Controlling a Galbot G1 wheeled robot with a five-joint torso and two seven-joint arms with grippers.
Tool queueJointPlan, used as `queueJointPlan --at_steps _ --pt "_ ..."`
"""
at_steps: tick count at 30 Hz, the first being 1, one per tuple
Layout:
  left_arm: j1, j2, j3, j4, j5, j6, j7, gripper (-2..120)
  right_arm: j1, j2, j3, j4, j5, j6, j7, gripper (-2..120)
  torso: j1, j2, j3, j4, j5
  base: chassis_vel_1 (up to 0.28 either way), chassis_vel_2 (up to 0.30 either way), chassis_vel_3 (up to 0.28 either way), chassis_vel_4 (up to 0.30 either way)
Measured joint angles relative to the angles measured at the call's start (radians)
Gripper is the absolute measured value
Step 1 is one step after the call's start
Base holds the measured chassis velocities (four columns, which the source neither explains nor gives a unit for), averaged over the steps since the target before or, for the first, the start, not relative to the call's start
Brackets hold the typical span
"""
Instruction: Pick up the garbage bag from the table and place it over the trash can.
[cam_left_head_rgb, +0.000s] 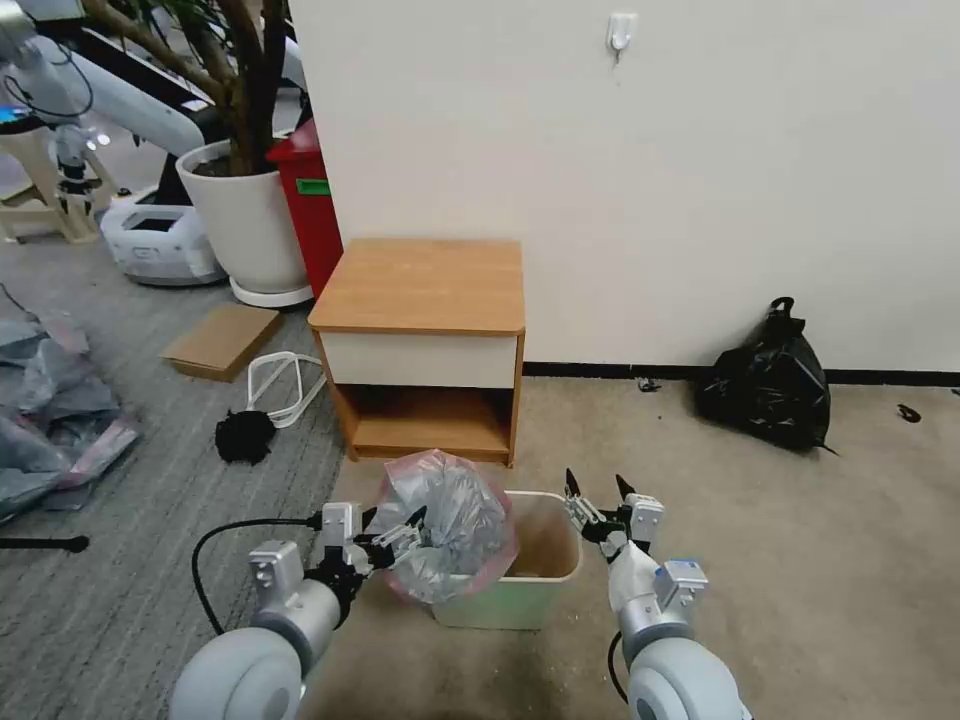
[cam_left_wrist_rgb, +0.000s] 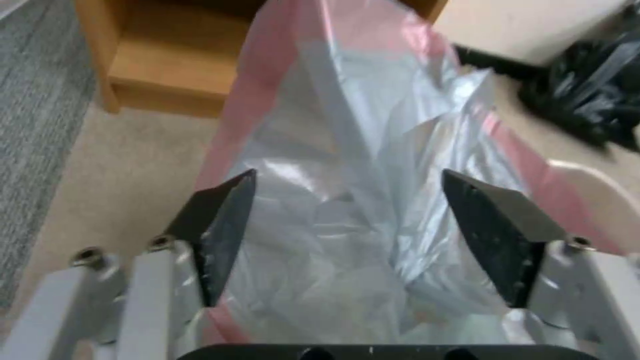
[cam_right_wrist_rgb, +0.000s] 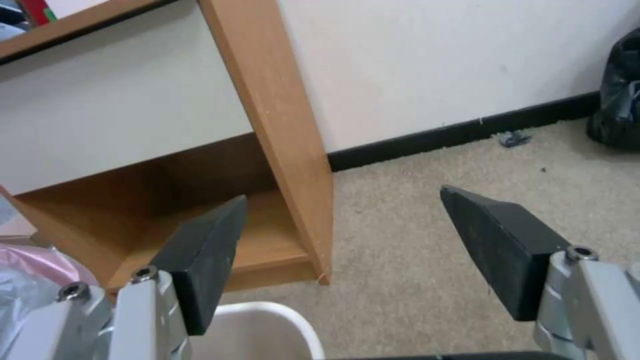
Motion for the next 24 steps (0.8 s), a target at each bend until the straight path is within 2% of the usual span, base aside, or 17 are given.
queueJointPlan --at_steps 1,4,5,6,8,16,24 --pt "0.0 0.0 0.0 0.0 0.0 0.0 0.0 70 0.0 0.0 0.0 0.0 0.0 0.0 0.0 78 0.0 0.0 0.0 0.0 0.0 0.0 0.0 0.0 0.0" --pt "-0.023 0.006 0.022 0.012 0.0 0.037 -0.036 56 -0.006 0.006 0.005 -0.002 -0.003 0.005 0.0 76 0.0 0.0 0.0 0.0 0.0 0.0 0.0 0.0 0.0" --pt "-0.023 0.006 0.022 0.012 0.0 0.037 -0.036 56 -0.006 0.006 0.005 -0.002 -0.003 0.005 0.0 76 0.0 0.0 0.0 0.0 0.0 0.0 0.0 0.0 0.0" --pt "-0.026 0.01 0.028 0.013 0.0 0.051 -0.047 48 -0.006 0.008 0.006 -0.003 -0.004 0.006 0.0 76 0.0 0.0 0.0 0.0 0.0 0.0 0.0 0.0 0.0" --pt "-0.028 0.014 0.033 0.014 0.0 0.063 -0.055 45 -0.006 0.012 0.006 -0.004 -0.006 0.007 0.0 76 0.0 0.0 0.0 0.0 0.0 0.0 0.0 0.0 0.0" --pt "-0.033 0.025 0.036 0.023 -0.003 0.083 -0.072 46 -0.009 0.021 0.003 -0.014 -0.012 0.011 0.001 73 0.0 0.0 0.0 0.0 0.0 0.0 0.0 0.0 0.0" --pt "-0.052 0.042 0.041 0.034 -0.035 0.09 -0.083 54 -0.004 0.024 -0.001 -0.022 -0.014 0.012 0.001 73 0.0 0.0 0.0 0.0 0.0 0.0 0.0 0.0 0.0"
